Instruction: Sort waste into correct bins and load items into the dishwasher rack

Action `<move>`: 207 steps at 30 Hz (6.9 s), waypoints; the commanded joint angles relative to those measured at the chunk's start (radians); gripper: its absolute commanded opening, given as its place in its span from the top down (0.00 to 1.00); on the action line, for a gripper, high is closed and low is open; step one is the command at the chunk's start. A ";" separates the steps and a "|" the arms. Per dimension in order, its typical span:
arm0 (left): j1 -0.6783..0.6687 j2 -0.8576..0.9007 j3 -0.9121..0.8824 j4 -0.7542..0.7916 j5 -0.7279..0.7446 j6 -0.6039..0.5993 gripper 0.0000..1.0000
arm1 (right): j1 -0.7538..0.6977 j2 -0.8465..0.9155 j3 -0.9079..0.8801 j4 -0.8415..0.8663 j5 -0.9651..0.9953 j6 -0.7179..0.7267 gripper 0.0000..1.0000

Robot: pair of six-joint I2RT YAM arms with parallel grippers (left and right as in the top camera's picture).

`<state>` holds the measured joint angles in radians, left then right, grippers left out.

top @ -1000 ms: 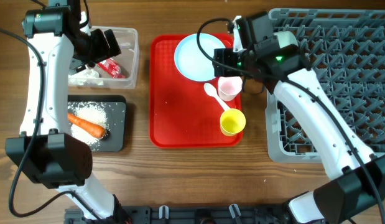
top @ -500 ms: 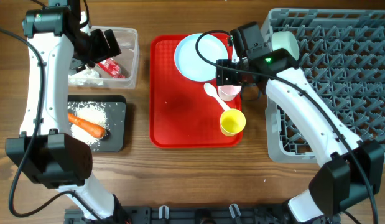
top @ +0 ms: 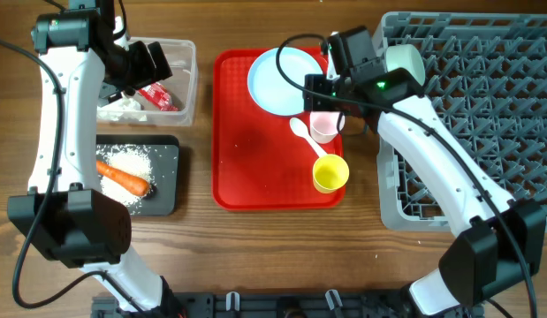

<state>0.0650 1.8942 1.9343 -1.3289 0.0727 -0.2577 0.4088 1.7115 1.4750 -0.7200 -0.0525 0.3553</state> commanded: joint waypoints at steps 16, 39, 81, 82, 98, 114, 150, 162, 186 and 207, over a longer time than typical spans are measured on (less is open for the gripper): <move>0.006 -0.002 -0.005 0.000 0.001 -0.012 0.00 | -0.173 0.456 0.442 -0.014 -0.248 -0.061 0.52; 0.006 -0.002 -0.005 0.000 0.001 -0.012 0.00 | -0.113 0.669 0.442 -0.013 -0.053 -0.061 0.61; 0.006 -0.002 -0.005 0.000 0.001 -0.012 0.00 | -0.082 0.642 0.447 -0.085 0.037 -0.040 0.67; 0.006 -0.002 -0.005 0.000 0.001 -0.012 0.00 | -0.082 0.643 0.447 -0.085 0.037 -0.041 0.67; 0.006 -0.002 -0.005 0.000 0.001 -0.012 0.00 | -0.080 0.666 0.447 -0.071 -0.019 -0.094 0.67; 0.006 -0.002 -0.005 0.000 0.001 -0.012 0.00 | -0.080 0.687 0.447 -0.069 -0.019 -0.093 0.75; 0.006 -0.002 -0.005 0.000 0.001 -0.012 0.00 | -0.185 0.252 0.496 -0.106 0.288 -0.120 0.96; 0.006 -0.002 -0.005 0.000 0.001 -0.012 0.00 | -0.269 0.151 0.495 -0.256 1.139 -0.146 0.96; 0.006 -0.002 -0.005 0.000 0.001 -0.012 0.00 | -0.452 0.261 0.431 -0.098 1.102 -0.383 0.95; 0.006 -0.002 -0.005 0.000 0.001 -0.012 0.00 | -0.452 0.412 0.430 -0.017 0.928 -0.431 0.55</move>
<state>0.0650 1.8942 1.9343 -1.3285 0.0727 -0.2577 -0.0486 2.1044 1.9114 -0.7528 0.8970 -0.0715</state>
